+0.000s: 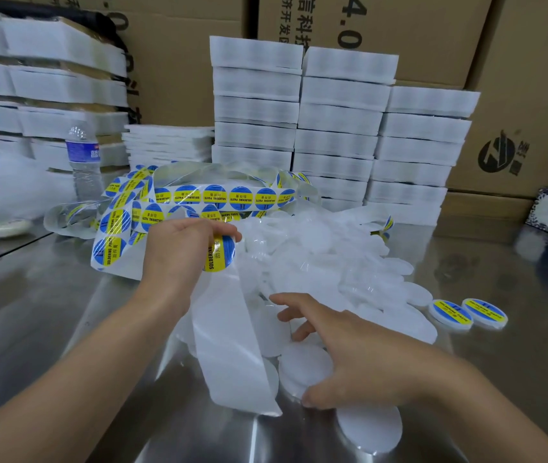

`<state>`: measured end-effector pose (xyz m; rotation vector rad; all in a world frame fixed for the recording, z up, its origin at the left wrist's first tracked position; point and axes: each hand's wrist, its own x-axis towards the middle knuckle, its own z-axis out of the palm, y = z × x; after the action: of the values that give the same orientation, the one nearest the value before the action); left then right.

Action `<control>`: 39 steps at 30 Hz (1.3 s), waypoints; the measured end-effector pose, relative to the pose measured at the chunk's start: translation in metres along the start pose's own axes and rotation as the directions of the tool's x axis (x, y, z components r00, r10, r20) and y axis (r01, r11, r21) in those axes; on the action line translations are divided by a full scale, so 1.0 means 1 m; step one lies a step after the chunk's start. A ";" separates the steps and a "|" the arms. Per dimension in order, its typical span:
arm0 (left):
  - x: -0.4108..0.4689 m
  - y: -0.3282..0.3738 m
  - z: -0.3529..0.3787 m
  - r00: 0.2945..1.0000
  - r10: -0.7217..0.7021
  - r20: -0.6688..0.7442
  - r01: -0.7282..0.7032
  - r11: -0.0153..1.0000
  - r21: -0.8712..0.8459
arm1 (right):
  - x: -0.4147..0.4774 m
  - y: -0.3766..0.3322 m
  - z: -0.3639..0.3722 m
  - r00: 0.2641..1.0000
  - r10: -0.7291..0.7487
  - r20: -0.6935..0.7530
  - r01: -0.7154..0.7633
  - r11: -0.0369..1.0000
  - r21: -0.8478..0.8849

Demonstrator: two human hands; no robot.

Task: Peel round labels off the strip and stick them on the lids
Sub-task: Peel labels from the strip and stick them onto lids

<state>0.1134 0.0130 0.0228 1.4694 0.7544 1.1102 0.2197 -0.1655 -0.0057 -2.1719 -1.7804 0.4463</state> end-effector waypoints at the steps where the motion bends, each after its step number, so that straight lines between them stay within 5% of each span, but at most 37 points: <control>1: -0.001 0.000 0.000 1.000 0.002 -0.003 -0.002 1.000 -0.002 | 0.000 0.000 0.000 1.000 0.000 0.005 0.000 1.000 -0.005; 13: -0.006 0.001 0.000 0.999 0.049 -0.018 -0.049 0.998 -0.026 | 0.002 0.003 0.002 0.999 -0.003 -0.035 0.005 0.999 0.046; 18: -0.004 0.001 -0.001 0.994 0.111 -0.011 -0.111 0.994 -0.002 | 0.006 0.005 -0.006 0.963 -0.005 -0.270 0.062 0.977 0.204; 24: -0.007 -0.007 0.003 0.955 0.089 0.284 -0.136 0.980 0.149 | 0.013 0.009 -0.009 0.811 0.028 -0.584 0.151 0.955 0.256; 29: -0.018 -0.010 0.008 0.869 0.014 0.495 -0.143 0.964 0.225 | 0.015 0.007 -0.005 0.755 0.002 -0.655 0.183 0.960 0.213; 39: -0.030 -0.018 0.015 0.774 0.095 0.626 -0.251 0.954 0.165 | 0.015 -0.002 0.002 0.705 -0.095 -0.703 0.171 0.985 0.038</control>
<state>0.1186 -0.0158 -0.0013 1.9998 0.2913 0.6042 0.2201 -0.1502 -0.0079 -1.7623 -1.4074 -0.3043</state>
